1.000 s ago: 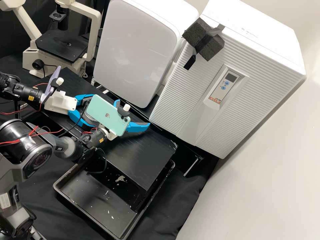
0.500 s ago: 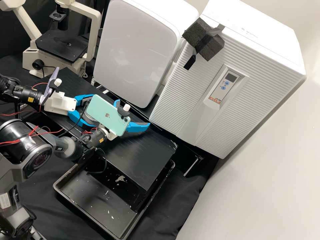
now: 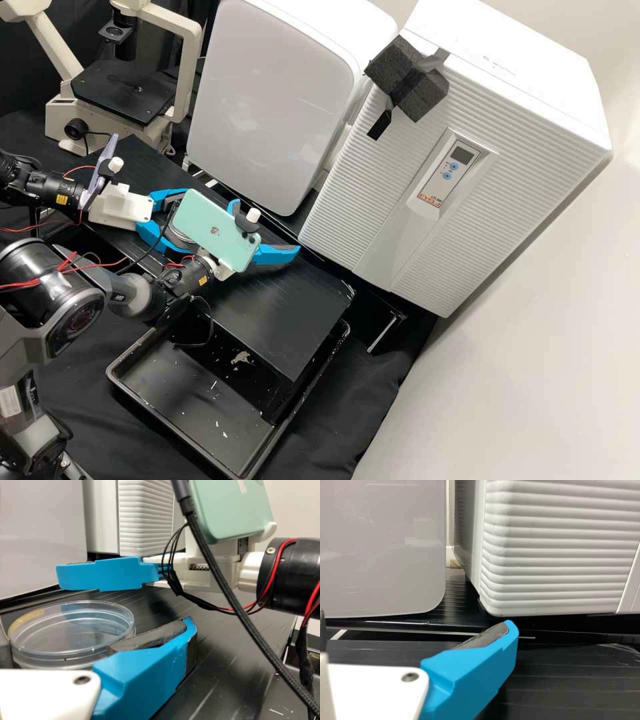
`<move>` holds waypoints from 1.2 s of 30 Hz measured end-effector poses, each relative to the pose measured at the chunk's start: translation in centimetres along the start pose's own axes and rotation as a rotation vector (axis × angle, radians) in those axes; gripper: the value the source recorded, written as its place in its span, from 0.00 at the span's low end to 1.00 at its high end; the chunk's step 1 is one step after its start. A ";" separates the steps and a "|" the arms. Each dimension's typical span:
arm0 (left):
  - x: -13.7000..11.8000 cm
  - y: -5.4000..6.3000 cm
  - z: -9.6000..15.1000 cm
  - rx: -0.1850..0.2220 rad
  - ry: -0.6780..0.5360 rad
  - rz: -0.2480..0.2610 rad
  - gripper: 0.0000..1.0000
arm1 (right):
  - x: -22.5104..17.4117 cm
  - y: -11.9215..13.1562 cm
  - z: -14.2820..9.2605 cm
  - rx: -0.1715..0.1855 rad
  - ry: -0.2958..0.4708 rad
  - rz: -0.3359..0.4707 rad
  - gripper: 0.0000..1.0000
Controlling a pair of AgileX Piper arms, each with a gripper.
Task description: Place the petri dish on the microscope
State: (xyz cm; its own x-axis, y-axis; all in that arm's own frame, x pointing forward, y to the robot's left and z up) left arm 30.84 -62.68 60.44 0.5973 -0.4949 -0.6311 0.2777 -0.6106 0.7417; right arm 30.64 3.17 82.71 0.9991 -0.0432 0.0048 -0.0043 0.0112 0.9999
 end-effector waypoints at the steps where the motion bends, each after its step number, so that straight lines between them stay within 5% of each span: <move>1: 0.0 0.0 0.0 0.002 0.006 0.003 0.00 | 0.0 0.0 0.0 0.000 0.000 0.000 1.00; 36: 0.1 -0.1 0.1 0.020 0.044 0.017 0.00 | 0.0 0.0 0.0 0.000 0.000 0.000 1.00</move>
State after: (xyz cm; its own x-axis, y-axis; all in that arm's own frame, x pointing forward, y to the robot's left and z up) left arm 30.83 -62.78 60.29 0.6343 -0.4781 -0.6075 0.2523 -0.6148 0.7472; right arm 30.64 3.17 82.71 0.9991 -0.0432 0.0048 -0.0043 0.0112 0.9999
